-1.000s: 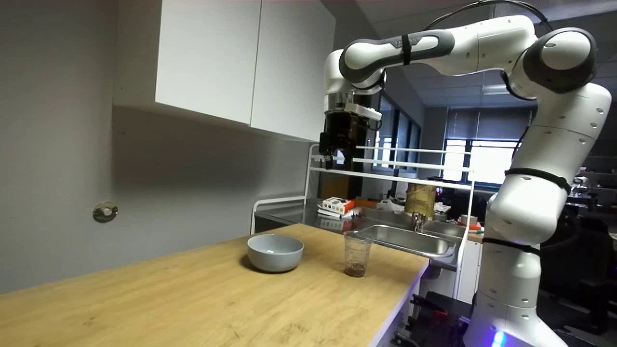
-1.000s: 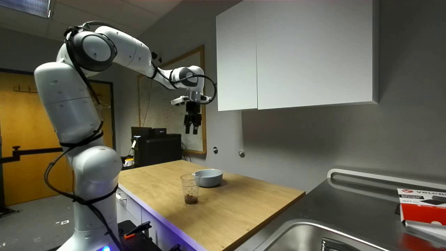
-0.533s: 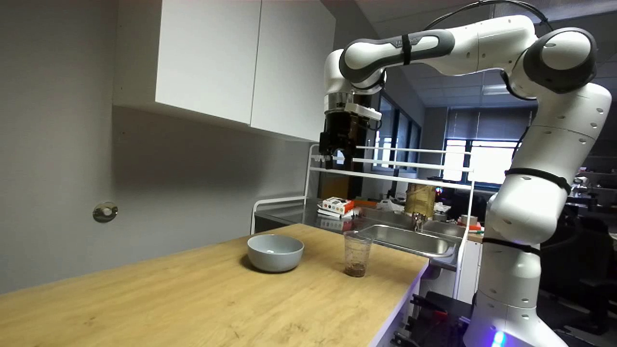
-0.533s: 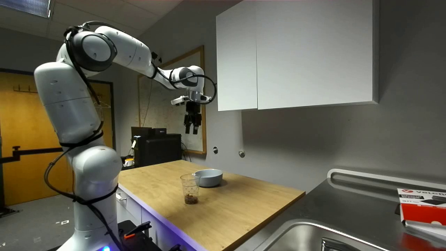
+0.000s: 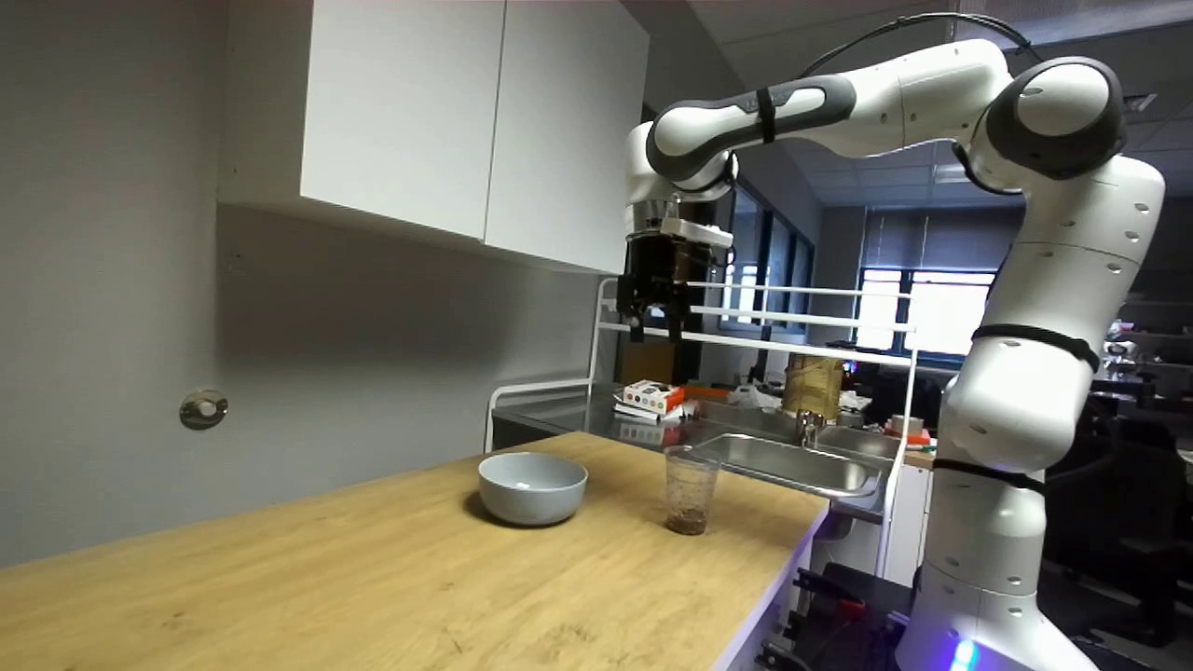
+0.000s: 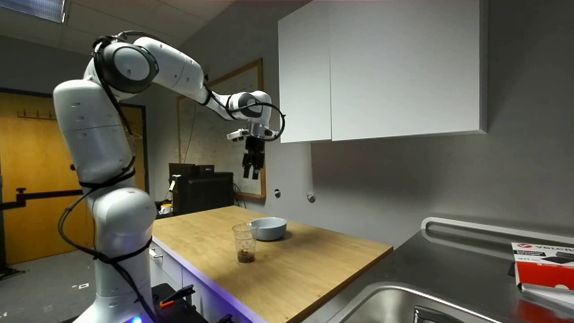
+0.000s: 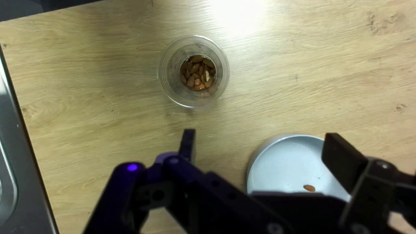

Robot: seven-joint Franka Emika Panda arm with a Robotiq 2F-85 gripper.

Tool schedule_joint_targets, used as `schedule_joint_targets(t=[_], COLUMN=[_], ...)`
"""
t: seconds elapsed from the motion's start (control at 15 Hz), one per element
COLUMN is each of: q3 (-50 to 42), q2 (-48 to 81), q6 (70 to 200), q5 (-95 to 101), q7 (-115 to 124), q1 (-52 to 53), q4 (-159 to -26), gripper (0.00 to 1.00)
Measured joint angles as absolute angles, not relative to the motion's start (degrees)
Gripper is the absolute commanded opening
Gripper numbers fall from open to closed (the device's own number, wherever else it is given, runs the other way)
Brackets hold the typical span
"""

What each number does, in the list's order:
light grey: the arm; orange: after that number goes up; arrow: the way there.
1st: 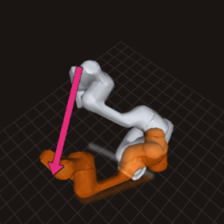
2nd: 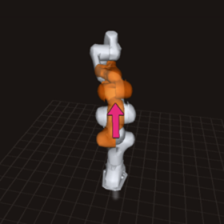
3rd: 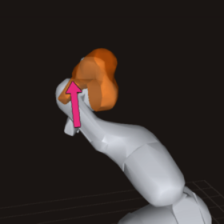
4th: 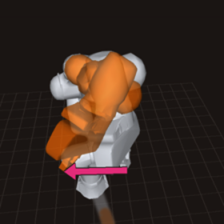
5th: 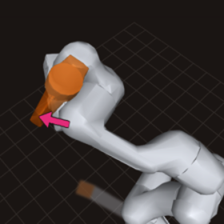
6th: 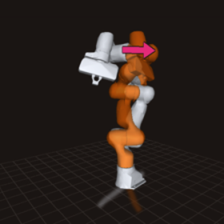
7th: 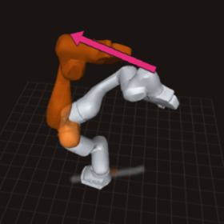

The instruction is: Pour the contents of the cup into the bowl

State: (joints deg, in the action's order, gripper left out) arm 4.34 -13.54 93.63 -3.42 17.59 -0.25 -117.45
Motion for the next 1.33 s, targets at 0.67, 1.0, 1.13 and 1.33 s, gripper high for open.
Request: schedule_joint_targets(t=[0.67,1.0,1.13,1.33], q3=[-1.98,-3.23,-3.42,-3.43], q2=[-7.64,-8.55,-9.57,-11.17], q6=[93.83,96.27,98.59,103.12], q5=[-16.84,-23.99,-26.71,-30.34], q7=[17.59,18.00,19.04,20.91], q1=[-3.30,-4.56,-4.97,-5.04], q4=[-124.85,-132.44,-136.33,-142.67], gripper=[1.00,1.00,1.00,1.00])
